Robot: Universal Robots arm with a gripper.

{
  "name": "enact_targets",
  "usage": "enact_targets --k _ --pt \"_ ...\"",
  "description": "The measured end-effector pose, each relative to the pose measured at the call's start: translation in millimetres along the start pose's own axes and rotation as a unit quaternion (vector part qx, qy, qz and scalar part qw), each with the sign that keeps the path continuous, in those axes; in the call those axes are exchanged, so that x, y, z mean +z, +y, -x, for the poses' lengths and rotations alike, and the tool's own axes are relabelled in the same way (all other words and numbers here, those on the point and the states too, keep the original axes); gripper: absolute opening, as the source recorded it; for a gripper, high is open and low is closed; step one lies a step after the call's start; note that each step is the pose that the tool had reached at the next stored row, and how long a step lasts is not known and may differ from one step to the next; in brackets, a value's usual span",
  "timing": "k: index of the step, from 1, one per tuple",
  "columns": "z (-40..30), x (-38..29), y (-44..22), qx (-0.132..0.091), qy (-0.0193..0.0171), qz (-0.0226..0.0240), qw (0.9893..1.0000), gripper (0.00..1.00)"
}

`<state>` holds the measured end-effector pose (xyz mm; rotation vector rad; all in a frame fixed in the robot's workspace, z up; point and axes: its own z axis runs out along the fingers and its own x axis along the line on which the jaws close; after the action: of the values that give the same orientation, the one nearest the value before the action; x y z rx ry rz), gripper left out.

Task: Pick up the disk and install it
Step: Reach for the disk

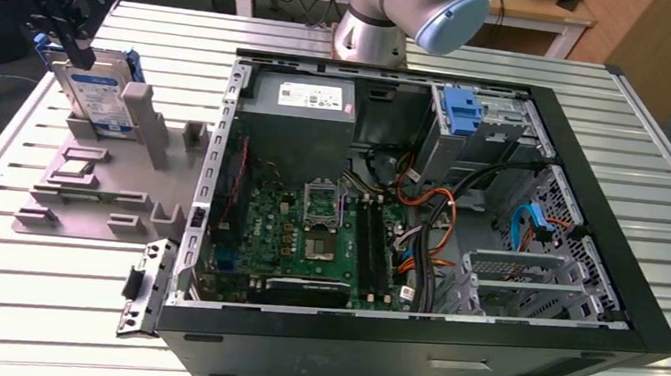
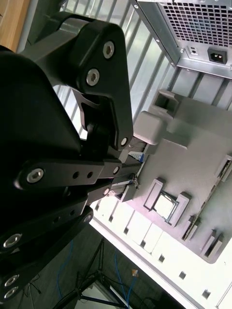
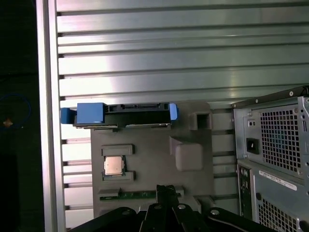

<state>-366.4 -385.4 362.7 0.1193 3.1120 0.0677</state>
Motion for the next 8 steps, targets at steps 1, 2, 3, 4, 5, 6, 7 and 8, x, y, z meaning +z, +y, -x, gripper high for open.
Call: enact_targets --k 1,2,3,4,5,6,7,8 --pt "-0.4 0.4 0.0 0.0 0.0001 0.0 1.0 0.11" --pt "-0.9 0.7 -0.1 0.0 0.0001 -0.0001 1.0 0.11" --pt "-1.2 1.0 -0.1 0.0 0.0 0.0 1.0 0.11" --pt "-1.3 1.0 -0.1 0.0 0.0 0.0 1.0 0.11" --pt "-1.3 1.0 -0.1 0.0 0.0001 0.0 1.0 0.11" --pt "-1.4 1.0 -0.1 0.0 0.0001 0.0 1.0 0.11" --pt "-1.4 1.0 -0.1 0.0 0.0001 0.0 1.0 0.11" --pt "-1.5 1.0 -0.1 0.0 0.0001 0.0 1.0 0.11"
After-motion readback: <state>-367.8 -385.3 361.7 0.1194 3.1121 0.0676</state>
